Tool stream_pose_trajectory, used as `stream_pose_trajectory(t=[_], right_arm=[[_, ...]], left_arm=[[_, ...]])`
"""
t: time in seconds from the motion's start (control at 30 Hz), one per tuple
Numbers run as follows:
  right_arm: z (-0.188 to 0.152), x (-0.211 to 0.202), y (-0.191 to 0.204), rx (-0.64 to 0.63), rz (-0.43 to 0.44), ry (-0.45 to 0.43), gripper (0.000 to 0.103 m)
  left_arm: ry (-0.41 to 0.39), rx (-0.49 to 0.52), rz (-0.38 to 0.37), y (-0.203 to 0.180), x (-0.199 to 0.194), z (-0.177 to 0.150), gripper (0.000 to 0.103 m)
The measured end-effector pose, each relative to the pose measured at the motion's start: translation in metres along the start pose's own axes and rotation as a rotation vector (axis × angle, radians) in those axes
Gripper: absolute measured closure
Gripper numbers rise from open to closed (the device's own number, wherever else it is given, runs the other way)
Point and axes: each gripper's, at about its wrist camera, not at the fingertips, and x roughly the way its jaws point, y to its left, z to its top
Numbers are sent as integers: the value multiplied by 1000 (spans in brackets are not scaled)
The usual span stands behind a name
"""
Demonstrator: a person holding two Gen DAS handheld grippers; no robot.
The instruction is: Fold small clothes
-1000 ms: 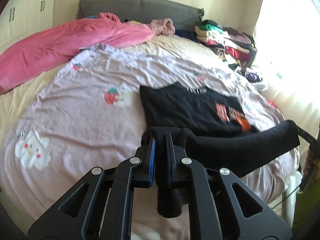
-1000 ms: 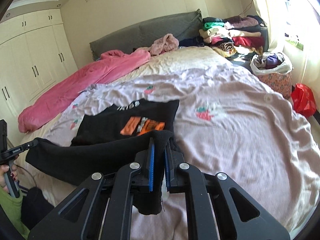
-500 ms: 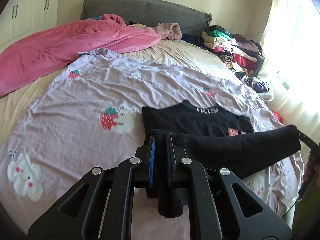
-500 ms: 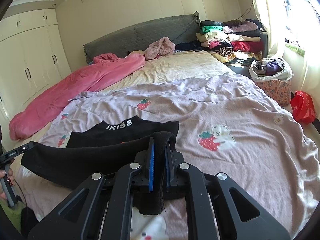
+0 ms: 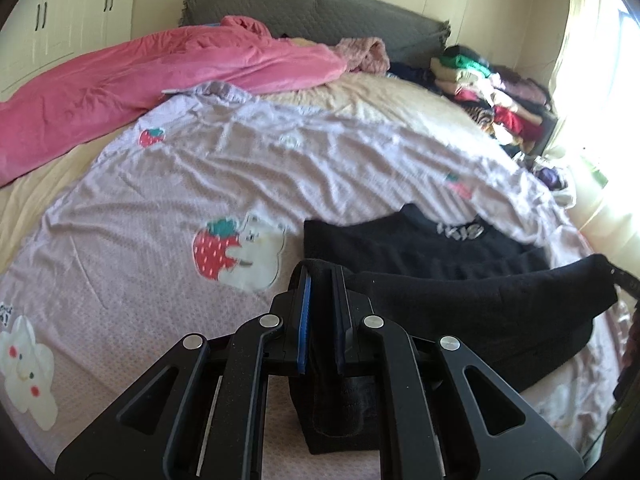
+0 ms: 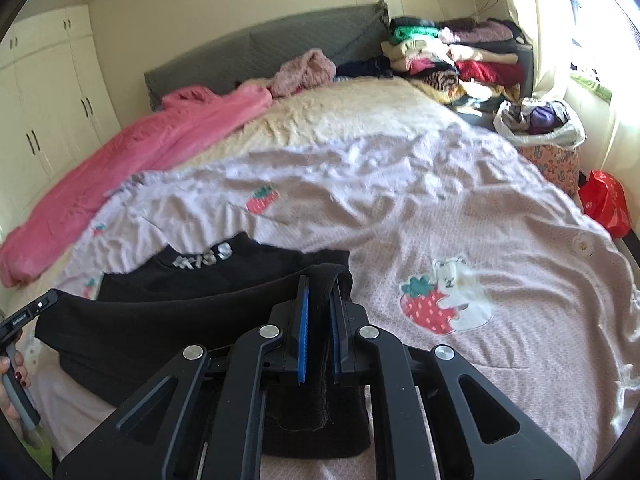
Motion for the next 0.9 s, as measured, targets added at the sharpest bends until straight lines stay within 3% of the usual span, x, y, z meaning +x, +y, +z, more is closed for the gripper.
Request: stream_pose_trajectory(t=[0.1,0.17,0.2,0.23,0.57,0.7,0.9], right_arm=[[-5,13,-5,25,-13,24,94],[-9,17,-8,40,-31,29,84],[-10,17,-9,45,-42,27,71],[-12,17,-11,55,-47,25,68],[-22,-15,-7,49,-82,-52,58],[-30,-34,8,-16,-76,-81,55],[-51,-48,36,-141,-49,-69,55]], left_arm=[[16,-21,16,10,11,-7,89],[19,-31,15,16,13,-9,83],[17,-38,14,20,13,-9,76],[14,-43,14,22,12,-10,74],[-59,-24,16,22,-17,-10,60],[-75,-12,3,17,-29,-14,54],[-71,41,-26,3,-42,-28,54]])
